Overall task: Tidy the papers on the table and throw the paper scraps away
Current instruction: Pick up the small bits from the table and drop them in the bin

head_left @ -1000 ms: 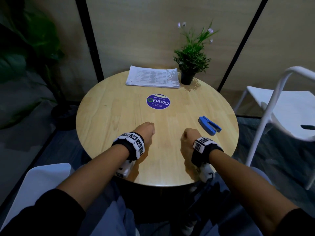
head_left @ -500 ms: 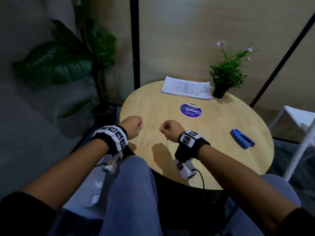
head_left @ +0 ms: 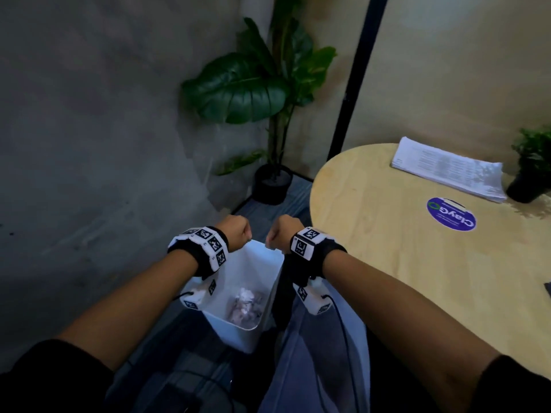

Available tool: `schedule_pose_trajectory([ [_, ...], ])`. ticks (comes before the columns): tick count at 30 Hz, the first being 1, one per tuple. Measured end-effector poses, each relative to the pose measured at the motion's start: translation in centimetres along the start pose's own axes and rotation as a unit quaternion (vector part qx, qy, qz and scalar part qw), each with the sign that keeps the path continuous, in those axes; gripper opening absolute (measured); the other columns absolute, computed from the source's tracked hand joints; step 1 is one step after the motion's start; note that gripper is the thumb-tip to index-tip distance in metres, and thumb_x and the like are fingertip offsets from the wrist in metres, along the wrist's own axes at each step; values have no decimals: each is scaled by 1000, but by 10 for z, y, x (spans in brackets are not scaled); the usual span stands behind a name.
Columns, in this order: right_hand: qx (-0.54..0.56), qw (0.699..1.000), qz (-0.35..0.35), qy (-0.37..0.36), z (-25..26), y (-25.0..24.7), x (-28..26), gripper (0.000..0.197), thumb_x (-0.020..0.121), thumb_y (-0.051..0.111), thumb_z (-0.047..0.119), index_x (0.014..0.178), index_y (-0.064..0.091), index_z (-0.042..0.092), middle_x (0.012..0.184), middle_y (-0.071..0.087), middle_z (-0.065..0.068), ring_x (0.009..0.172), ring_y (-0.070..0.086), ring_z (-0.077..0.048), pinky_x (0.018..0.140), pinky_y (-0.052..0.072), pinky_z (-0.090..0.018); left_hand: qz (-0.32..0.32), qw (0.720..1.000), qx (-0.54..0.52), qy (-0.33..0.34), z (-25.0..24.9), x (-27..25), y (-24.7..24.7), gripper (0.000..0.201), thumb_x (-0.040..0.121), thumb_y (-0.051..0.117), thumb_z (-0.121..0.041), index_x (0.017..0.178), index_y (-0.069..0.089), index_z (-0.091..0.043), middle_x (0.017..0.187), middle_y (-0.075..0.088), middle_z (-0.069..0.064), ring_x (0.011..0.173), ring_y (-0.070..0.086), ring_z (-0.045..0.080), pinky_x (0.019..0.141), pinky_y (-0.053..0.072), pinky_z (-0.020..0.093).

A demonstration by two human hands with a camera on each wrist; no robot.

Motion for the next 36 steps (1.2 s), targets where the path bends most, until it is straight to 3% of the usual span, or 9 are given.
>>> schedule_pose_trajectory([
  [6, -33, 998, 39, 32, 4, 27, 20, 18, 78, 71, 8, 91, 73, -3, 94, 73, -19, 83, 71, -30, 78, 59, -41, 40, 998, -38, -22, 26, 6, 24, 16, 85, 60, -7, 94, 72, -3, 95, 74, 11, 77, 64, 21, 73, 49, 23],
  [10, -34, 995, 87, 29, 8, 41, 24, 19, 83, 66, 4, 99, 71, -5, 101, 72, -19, 94, 70, -28, 87, 56, -40, 46, 997, -56, -40, 36, 9, 34, 24, 84, 52, 4, 96, 71, -4, 93, 74, 14, 68, 63, 20, 71, 52, 26],
  [16, -78, 994, 69, 34, 15, 47, 26, 32, 69, 82, 21, 88, 72, -3, 88, 74, -16, 80, 71, -27, 77, 60, -40, 37, 996, -59, -58, 42, 8, 32, 8, 77, 66, 1, 74, 70, -5, 82, 74, 14, 69, 72, 28, 44, 45, 19],
  [20, -73, 995, 68, 25, 18, 52, 23, 26, 82, 70, 15, 100, 66, -4, 98, 72, -20, 88, 69, -33, 82, 57, -44, 39, 995, -69, -67, 44, 8, 36, 16, 75, 73, -4, 64, 62, -9, 77, 70, 13, 64, 69, 29, 50, 48, 22],
  [25, -73, 995, 65, 18, 20, 50, 18, 26, 80, 69, 8, 103, 65, -3, 104, 68, -23, 92, 67, -37, 83, 57, -45, 54, 993, -72, -74, 43, 8, 41, 15, 82, 60, 5, 86, 72, -4, 94, 71, 17, 62, 64, 27, 50, 47, 22],
  [28, -86, 995, 53, 14, 23, 49, 17, 30, 78, 73, 27, 89, 65, 0, 94, 72, -18, 86, 69, -33, 80, 58, -42, 48, 989, -94, -99, 45, 6, 39, 15, 84, 55, 3, 89, 69, 3, 80, 70, 16, 44, 59, 23, 47, 46, 22],
  [30, -82, 995, 55, 13, 25, 50, 15, 28, 82, 69, 26, 92, 67, 0, 96, 72, -19, 85, 70, -33, 80, 58, -42, 50, 990, -77, -111, 46, 6, 38, 17, 86, 60, -10, 77, 68, 3, 69, 70, 14, 36, 54, 13, 51, 49, 23],
  [33, -80, 996, 39, 14, 25, 44, 12, 22, 87, 59, 6, 107, 65, -2, 111, 66, -21, 100, 64, -36, 85, 54, -40, 33, 993, -39, -105, 45, 7, 32, 34, 91, 57, -25, 64, 62, -5, 52, 59, 4, 50, 59, 20, 66, 52, 31],
  [36, -68, 997, 13, 14, 27, 33, 8, 16, 85, 65, 12, 84, 61, -4, 109, 66, -21, 100, 64, -35, 83, 54, -37, 18, 996, -2, -85, 40, 7, 25, 19, 92, 50, -13, 96, 65, -2, 75, 65, 12, 83, 68, 33, 72, 53, 37],
])
Point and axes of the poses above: each hand's wrist, its own x-axis towards the middle knuckle, its own y-axis out of the palm, z = x × y, the point moved 9 cm from there along x, towards the middle knuckle
